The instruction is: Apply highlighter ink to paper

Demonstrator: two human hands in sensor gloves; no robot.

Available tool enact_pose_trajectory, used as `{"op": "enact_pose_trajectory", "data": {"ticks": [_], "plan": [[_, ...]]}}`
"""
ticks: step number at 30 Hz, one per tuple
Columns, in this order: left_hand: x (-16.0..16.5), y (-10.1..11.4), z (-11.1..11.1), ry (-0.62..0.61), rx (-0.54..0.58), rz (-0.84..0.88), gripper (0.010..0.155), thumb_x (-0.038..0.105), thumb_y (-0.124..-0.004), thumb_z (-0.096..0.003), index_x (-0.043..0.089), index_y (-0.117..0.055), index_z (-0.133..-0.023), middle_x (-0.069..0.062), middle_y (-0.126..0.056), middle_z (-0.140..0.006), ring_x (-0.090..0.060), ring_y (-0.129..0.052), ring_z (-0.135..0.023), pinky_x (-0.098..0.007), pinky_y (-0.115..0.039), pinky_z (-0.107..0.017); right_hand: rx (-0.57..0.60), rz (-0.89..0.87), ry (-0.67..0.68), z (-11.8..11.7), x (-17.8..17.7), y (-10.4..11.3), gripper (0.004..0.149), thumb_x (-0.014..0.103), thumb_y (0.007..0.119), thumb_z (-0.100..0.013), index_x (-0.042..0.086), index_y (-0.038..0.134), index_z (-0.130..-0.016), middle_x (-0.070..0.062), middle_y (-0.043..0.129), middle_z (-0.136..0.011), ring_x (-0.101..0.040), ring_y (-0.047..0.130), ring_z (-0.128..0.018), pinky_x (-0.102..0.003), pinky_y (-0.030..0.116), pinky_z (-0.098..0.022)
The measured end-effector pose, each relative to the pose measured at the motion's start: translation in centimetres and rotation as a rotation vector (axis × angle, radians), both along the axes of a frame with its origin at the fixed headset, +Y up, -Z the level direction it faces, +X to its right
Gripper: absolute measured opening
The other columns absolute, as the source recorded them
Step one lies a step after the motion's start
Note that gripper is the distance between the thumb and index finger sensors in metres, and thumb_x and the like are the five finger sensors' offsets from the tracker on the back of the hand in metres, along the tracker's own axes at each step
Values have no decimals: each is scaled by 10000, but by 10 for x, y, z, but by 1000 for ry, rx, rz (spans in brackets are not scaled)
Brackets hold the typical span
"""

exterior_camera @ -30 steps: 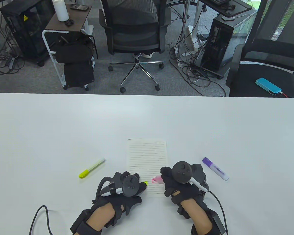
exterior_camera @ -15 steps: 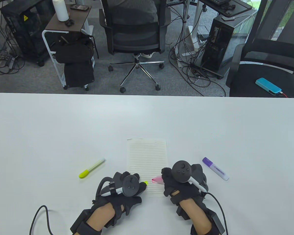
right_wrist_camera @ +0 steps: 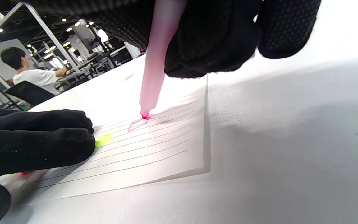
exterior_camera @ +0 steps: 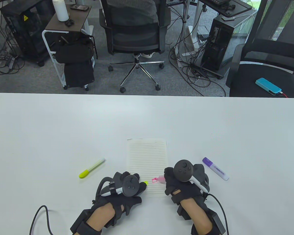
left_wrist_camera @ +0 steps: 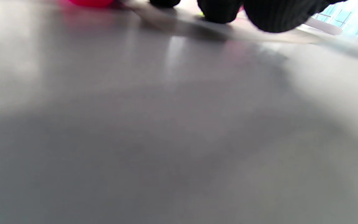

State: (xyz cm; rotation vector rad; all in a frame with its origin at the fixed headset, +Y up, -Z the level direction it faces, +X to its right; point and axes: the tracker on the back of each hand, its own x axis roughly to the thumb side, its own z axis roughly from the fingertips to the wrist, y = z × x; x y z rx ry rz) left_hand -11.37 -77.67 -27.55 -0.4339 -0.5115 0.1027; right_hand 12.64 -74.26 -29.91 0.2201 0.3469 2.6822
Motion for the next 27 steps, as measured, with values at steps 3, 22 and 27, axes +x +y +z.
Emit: {"op": "enact_pose_trajectory", "data": {"ticks": [3,22,27], "plan": [[0,0,0,0,0,0,667,578,-682,-441,415,-504,-1063,17,-339,-1177,-425,-335,-1078,-681,-292,-723,-7,-38,23,-1,-3,-3,392,324,722,-625,157,746,-979,-157,913,-723,-311,921,-440,-601,704,-565],[0,0,0,0,0,0,669,578,-684,-439,417,-503,-1063,17,-336,-1176,-423,-332,-1078,-681,-290,-722,27,-45,28,-1,-4,-4,389,327,721,-627,159,749,-977,-156,912,-725,-314,922,-446,-601,704,-566],[0,0,0,0,0,0,670,578,-683,-440,415,-501,-1064,18,-335,-1176,-421,-333,-1078,-680,-289,-723,-58,-40,54,0,-3,-2,384,322,725,-624,155,759,-967,-156,919,-712,-314,923,-432,-602,707,-562]]}}
